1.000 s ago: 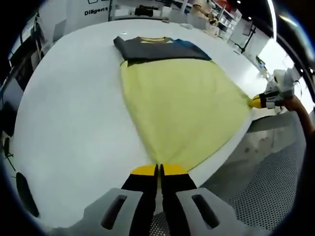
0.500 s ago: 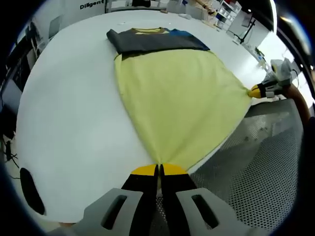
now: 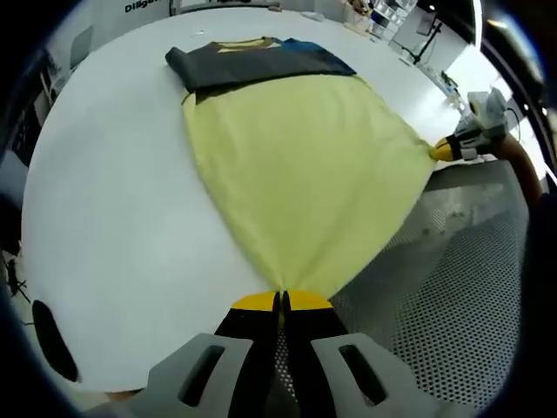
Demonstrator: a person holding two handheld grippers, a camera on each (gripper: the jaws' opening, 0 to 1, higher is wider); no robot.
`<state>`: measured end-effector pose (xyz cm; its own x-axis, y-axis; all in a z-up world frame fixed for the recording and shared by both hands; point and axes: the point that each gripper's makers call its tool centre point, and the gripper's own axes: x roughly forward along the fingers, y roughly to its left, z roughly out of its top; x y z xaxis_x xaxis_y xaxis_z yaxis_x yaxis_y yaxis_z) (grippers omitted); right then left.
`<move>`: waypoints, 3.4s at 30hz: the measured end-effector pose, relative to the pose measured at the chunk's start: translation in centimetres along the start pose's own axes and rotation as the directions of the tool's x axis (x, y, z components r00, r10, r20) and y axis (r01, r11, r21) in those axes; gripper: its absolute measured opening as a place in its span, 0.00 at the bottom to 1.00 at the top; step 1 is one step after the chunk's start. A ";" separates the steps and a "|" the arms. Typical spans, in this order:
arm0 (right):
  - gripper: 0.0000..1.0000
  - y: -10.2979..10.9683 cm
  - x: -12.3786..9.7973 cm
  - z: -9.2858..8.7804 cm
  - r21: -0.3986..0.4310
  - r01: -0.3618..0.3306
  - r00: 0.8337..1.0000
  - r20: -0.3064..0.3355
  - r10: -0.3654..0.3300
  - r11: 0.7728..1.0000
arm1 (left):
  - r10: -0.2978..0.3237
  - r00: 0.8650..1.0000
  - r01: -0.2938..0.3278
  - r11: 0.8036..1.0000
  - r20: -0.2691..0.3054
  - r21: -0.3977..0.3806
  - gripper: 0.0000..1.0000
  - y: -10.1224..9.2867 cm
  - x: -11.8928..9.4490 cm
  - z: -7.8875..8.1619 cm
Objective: Fold the garment on the visible template until the final outline fits inside the template.
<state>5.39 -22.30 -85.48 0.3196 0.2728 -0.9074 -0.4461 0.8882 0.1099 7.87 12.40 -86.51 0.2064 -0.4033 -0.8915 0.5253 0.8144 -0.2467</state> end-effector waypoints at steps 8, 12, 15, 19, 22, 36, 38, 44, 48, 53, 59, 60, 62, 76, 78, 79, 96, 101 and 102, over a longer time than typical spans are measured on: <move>0.00 -0.1 -2.2 2.0 -0.016 0.020 0.999 0.051 -0.019 1.000 | -0.020 0.996 0.026 0.998 0.088 -0.066 0.00 -0.6 -2.0 0.8; 0.00 -0.2 -3.3 3.2 -0.028 0.037 0.996 0.080 -0.035 0.999 | -0.014 0.991 0.024 0.997 0.134 -0.075 0.00 -0.9 -3.3 2.1; 0.00 -0.5 -4.1 4.2 -0.027 0.045 0.993 0.113 -0.042 0.999 | -0.008 0.986 0.020 0.997 0.165 -0.073 0.00 -0.9 -4.2 3.1; 0.00 -1.1 -5.0 5.5 -0.013 0.052 0.987 0.154 -0.049 0.999 | -0.006 0.976 0.023 0.997 0.218 -0.074 0.00 -0.6 -5.4 4.9; 0.00 -1.5 -5.6 6.5 -0.010 0.058 0.982 0.180 -0.055 0.998 | -0.009 0.967 0.030 0.996 0.254 -0.081 0.00 -0.3 -6.2 6.3; 0.00 -3.9 -8.0 13.1 -0.046 0.104 0.954 0.289 -0.086 0.994 | 0.017 0.924 0.001 0.999 0.382 -0.046 0.00 1.4 -9.5 13.4; 0.00 -4.4 -8.2 14.4 -0.049 0.112 0.949 0.302 -0.092 0.993 | 0.020 0.919 -0.005 0.999 0.394 -0.040 0.00 1.7 -9.7 14.3; 0.00 -5.7 -8.3 17.2 -0.064 0.136 0.939 0.326 -0.108 0.989 | 0.036 0.900 -0.028 0.999 0.434 -0.026 0.00 3.1 -9.9 17.8; 0.00 -6.6 -8.1 18.9 -0.064 0.148 0.933 0.339 -0.118 0.987 | 0.049 0.889 -0.041 0.999 0.455 -0.028 0.00 3.9 -9.9 19.5; 0.00 -7.4 -7.8 20.4 -0.067 0.167 0.928 0.349 -0.134 0.984 | 0.069 0.879 -0.065 0.998 0.471 -0.024 0.00 4.9 -9.5 21.7; 0.00 -8.3 -7.4 22.1 -0.054 0.174 0.918 0.369 -0.143 0.983 | 0.080 0.870 -0.070 0.997 0.487 -0.039 0.00 6.1 -9.1 23.6; 0.00 -8.3 -7.3 22.2 -0.053 0.175 0.918 0.370 -0.143 0.983 | 0.082 0.868 -0.071 0.997 0.489 -0.041 0.00 6.2 -9.0 23.8; 0.00 -8.9 -6.9 22.9 -0.052 0.182 0.916 0.371 -0.151 0.982 | 0.086 0.866 -0.072 0.996 0.493 -0.046 0.00 6.6 -8.7 24.5; 0.00 -11.6 -4.8 27.1 -0.031 0.220 0.892 0.412 -0.188 0.975 | 0.113 0.846 -0.080 0.993 0.521 -0.085 0.00 9.3 -6.6 28.5; 0.00 -12.0 -4.4 27.7 -0.037 0.226 0.889 0.415 -0.191 0.973 | 0.119 0.845 -0.084 0.992 0.521 -0.091 0.00 9.7 -6.2 29.0; 0.00 -12.2 -4.2 28.1 -0.041 0.229 0.888 0.417 -0.192 0.973 | 0.122 0.846 -0.085 0.992 0.519 -0.094 0.00 9.9 -6.0 29.2; 0.00 -15.1 0.4 32.2 -0.059 0.265 0.881 0.422 -0.216 0.963 | 0.157 0.834 -0.094 0.985 0.529 -0.145 0.00 13.7 -2.4 32.4; 0.00 -16.1 2.9 31.8 -0.056 0.275 0.886 0.402 -0.230 0.960 | 0.166 0.839 -0.100 0.983 0.518 -0.153 0.00 14.5 -0.1 32.7; 0.00 -16.2 3.1 31.7 -0.056 0.275 0.887 0.400 -0.231 0.960 | 0.166 0.841 -0.098 0.983 0.515 -0.156 0.00 14.6 0.2 32.7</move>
<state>40.12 -24.09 -77.17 0.7207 0.1845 -0.6683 -0.3869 0.9069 -0.1669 42.55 10.56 -77.84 0.6856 -0.4191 -0.5952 0.3675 0.9051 -0.2140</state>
